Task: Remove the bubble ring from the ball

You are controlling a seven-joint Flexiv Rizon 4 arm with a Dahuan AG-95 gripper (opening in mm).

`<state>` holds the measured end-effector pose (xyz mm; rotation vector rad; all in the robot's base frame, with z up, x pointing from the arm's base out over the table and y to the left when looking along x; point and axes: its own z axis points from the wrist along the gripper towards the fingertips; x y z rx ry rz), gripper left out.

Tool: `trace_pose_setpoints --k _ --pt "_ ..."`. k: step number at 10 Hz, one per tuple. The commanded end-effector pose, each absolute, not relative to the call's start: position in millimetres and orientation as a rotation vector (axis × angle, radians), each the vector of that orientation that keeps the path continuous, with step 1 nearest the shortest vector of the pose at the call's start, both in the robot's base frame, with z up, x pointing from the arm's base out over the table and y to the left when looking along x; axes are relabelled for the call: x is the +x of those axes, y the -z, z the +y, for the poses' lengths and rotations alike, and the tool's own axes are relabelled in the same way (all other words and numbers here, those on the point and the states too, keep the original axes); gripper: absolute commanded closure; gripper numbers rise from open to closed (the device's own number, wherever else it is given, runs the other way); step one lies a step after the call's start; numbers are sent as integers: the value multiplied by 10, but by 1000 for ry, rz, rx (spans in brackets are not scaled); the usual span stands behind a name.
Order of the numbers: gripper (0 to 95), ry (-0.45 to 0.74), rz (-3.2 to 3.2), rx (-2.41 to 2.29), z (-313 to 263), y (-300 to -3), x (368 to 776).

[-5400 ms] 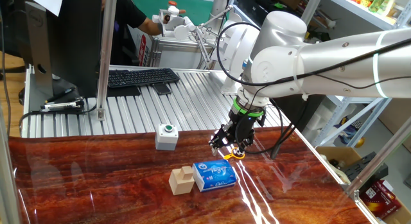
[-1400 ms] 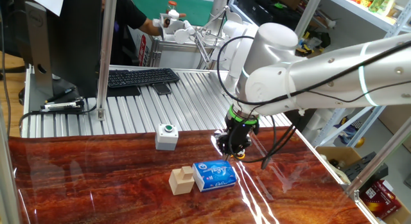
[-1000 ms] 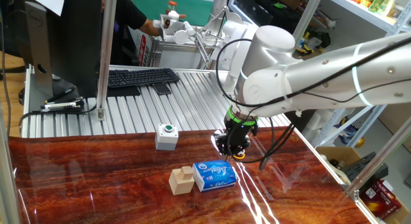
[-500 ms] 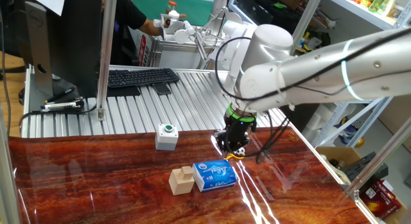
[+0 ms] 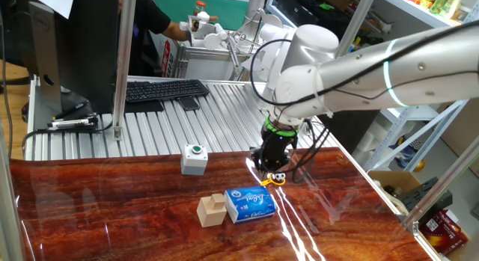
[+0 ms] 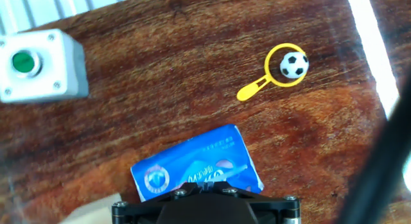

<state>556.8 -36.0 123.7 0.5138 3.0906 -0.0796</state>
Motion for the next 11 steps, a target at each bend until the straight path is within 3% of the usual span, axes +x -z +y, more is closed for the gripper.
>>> trace_pose_setpoints --k 1,11 --pt "950 83 3084 621 -387 -1211 5666" --pt "950 91 2976 1055 -691 -1070 6102"
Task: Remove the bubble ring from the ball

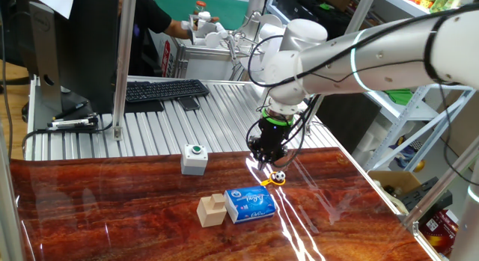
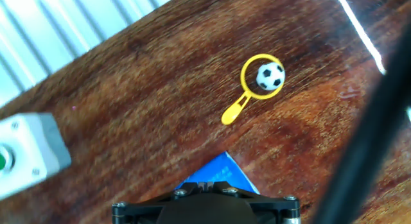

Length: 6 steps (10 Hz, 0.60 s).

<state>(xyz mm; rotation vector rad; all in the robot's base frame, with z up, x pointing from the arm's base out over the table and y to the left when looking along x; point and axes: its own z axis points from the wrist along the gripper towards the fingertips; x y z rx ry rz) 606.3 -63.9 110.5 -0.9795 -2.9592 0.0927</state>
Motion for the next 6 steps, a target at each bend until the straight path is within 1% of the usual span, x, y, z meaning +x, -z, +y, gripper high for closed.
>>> trace_pose_setpoints --k 1,6 --pt "950 -86 -2935 -1084 -727 -1039 6128" --pt "950 -49 -2870 -1271 -902 -948 6224"
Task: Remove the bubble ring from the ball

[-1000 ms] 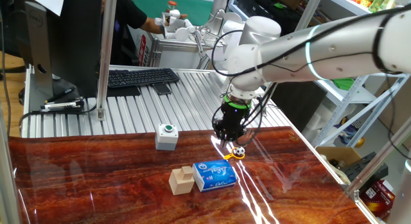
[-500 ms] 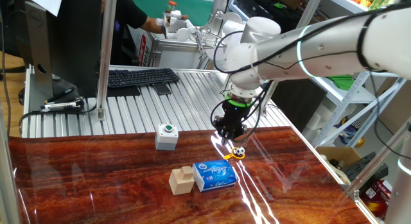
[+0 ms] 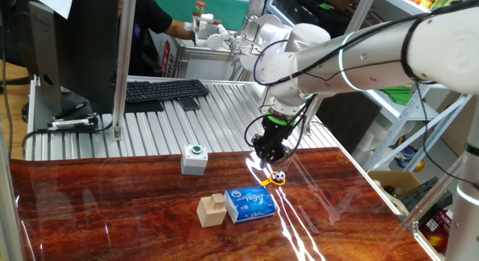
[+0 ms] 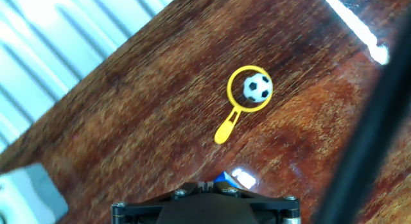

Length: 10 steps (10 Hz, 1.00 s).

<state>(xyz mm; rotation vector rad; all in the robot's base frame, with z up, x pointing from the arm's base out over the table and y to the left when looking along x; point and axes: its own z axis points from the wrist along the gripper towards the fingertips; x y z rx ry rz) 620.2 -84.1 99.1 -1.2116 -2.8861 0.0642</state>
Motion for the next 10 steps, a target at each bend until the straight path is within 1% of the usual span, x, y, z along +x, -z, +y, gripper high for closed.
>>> trace_pose_setpoints --k 1,2,3,6,10 --pt "950 -13 -2862 -1326 -974 -905 6247" --pt "950 52 -2834 -1383 -1026 -881 6276" --pt "950 94 -2813 -1405 -1079 -869 6284" --pt "950 93 -2761 -1514 -1111 -863 6269" --pt "950 82 -2761 -1500 -1120 -851 6256"
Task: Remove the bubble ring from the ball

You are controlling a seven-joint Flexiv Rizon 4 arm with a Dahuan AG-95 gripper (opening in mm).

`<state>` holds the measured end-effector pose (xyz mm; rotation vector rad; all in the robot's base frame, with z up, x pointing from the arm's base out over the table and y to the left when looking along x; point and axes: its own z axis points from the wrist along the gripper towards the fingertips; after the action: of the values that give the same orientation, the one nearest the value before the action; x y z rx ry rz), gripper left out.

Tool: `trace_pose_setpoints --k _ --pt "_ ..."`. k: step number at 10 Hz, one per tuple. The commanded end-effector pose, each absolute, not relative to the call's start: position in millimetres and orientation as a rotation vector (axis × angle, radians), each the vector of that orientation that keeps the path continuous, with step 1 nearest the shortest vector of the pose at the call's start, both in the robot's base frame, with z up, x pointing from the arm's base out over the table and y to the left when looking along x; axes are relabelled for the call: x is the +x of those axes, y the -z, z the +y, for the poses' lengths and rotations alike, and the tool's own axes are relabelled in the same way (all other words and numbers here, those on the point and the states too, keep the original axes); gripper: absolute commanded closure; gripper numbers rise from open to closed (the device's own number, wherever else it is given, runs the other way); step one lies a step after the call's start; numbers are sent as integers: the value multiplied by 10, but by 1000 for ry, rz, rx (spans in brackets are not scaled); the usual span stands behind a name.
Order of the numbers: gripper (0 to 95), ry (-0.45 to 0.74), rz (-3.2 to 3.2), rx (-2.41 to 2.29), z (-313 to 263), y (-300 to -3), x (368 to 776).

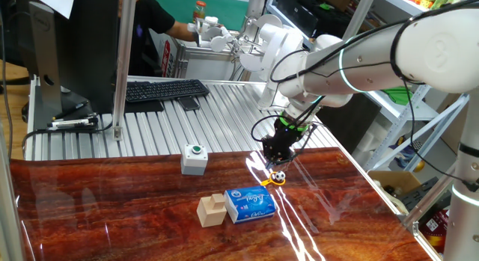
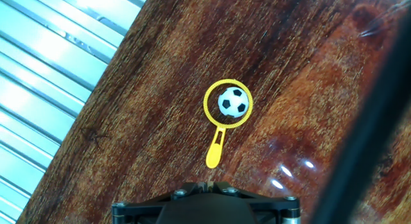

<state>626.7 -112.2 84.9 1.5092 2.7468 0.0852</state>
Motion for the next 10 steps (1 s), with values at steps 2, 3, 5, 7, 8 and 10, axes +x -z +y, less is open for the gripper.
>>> trace_pose_setpoints --k 2,3,5,7,8,10 --pt "950 -64 2752 1531 -1121 -850 6254" --pt "950 -38 2749 1541 -1121 -850 6254" --pt "950 35 2754 1548 -1121 -851 6255" --pt "950 39 2732 1589 -1122 -851 6255" --pt "950 36 2718 1616 -1122 -851 6255" --pt "950 25 2713 1631 -1122 -851 6255"
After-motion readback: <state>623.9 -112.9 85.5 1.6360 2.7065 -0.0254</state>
